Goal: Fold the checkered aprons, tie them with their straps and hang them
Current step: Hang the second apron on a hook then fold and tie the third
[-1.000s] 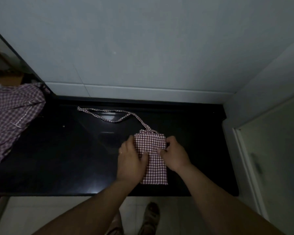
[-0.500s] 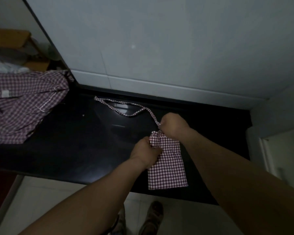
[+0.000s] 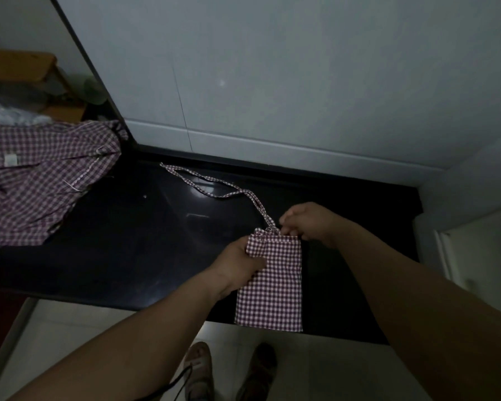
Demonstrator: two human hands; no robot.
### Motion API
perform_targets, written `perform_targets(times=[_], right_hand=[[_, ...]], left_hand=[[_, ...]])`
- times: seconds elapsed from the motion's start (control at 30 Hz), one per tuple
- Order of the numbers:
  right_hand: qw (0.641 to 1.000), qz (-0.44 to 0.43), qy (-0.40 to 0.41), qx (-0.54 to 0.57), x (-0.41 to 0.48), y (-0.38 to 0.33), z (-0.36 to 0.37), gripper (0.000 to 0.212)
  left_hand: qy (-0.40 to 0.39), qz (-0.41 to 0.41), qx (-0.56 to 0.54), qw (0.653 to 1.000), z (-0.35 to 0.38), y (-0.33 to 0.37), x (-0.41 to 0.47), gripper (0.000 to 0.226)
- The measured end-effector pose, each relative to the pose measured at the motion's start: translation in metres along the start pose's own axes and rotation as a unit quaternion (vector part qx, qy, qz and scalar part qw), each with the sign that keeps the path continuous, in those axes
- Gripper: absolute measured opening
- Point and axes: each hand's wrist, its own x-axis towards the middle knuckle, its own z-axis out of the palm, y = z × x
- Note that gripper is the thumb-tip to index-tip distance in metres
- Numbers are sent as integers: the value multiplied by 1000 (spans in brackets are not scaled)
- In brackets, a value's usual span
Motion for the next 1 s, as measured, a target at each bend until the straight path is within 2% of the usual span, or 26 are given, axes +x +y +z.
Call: perform_targets(times=[0.1,0.17,0.27,0.37,0.5,0.57,0.7,0.77,0.83,0.9,1.0], right_hand=[[997,-6,-44,-68,-1,-1,2,18],[993,-6,-52,-103,1,-3,5,15],[988,46,-79,-128,1,-9,6,16],[986,97,-97,-100,-2,-9,5,9],[995,65,-76,25,1,-5,6,15],[996,39,-83,17,0,-7,9,17],[993,32,-112,-7,-2,-14,13,9],[993,26,-103,-57,-5,-21,12,2],[993,2,-62,-99,-6,-30,14,7],[993,-43,-4,-106,-8,-43,22,10],[991,-94,27,-86,-22,-65,39,11]], left_hand=[[-11,3,-4,1000,-1,0,-5,36],[-13,12,0,1000,-1,-2,-8,34],[-25,12,8,1000,-2,-2,-12,34],[-32,6,7,999,-5,-4,-13,36],[-16,1,-20,1000,-8,-5,-14,37],[-13,2,-25,1000,-9,-4,-15,36],[-1,0,-27,1000,-7,-6,-16,34],[5,-1,-33,999,-6,-7,-16,32],[14,-2,-43,999,-4,-7,-15,31],[30,-5,-62,998,-1,-8,-12,31],[58,-14,-94,994,4,-10,-9,32]])
